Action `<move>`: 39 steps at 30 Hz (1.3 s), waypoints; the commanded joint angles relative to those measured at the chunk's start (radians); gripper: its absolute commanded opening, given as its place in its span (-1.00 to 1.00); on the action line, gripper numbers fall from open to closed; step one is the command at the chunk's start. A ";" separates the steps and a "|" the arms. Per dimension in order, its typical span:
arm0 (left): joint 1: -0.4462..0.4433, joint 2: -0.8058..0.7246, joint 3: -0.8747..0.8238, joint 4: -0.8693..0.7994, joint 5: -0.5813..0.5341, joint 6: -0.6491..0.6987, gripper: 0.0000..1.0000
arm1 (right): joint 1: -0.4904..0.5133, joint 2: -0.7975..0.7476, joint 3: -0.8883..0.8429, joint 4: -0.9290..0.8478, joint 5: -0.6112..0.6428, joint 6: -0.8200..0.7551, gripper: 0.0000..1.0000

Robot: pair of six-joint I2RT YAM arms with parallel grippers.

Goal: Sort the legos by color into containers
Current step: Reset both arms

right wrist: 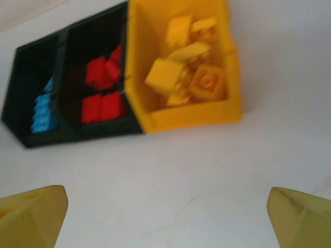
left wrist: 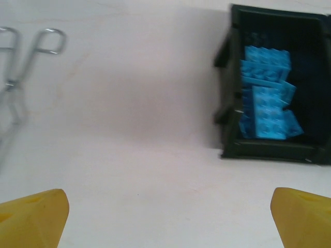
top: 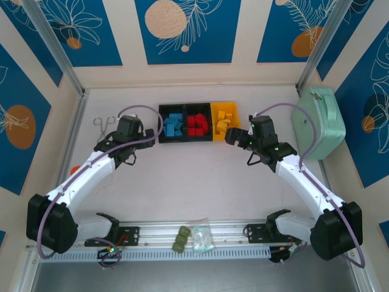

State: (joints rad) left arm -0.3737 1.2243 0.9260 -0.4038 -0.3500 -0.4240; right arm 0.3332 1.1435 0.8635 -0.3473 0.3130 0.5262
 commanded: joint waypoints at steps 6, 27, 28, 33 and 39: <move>0.121 -0.088 -0.287 0.388 -0.254 0.256 0.99 | -0.027 0.030 -0.207 0.525 0.454 -0.373 0.98; 0.239 0.325 -0.559 1.330 0.072 0.468 0.99 | -0.306 0.382 -0.462 1.186 -0.075 -0.399 0.98; 0.244 0.350 -0.573 1.401 0.075 0.473 0.99 | -0.284 0.396 -0.483 1.256 -0.025 -0.404 0.98; 0.230 0.351 -0.583 1.428 0.039 0.480 0.99 | -0.300 0.375 -0.465 1.186 -0.051 -0.395 0.98; 0.230 0.353 -0.583 1.431 0.040 0.481 0.99 | -0.315 0.381 -0.455 1.172 -0.106 -0.399 0.98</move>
State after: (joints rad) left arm -0.1440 1.5730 0.3431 0.9878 -0.3222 0.0547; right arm 0.0238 1.5242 0.3859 0.8185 0.2569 0.1184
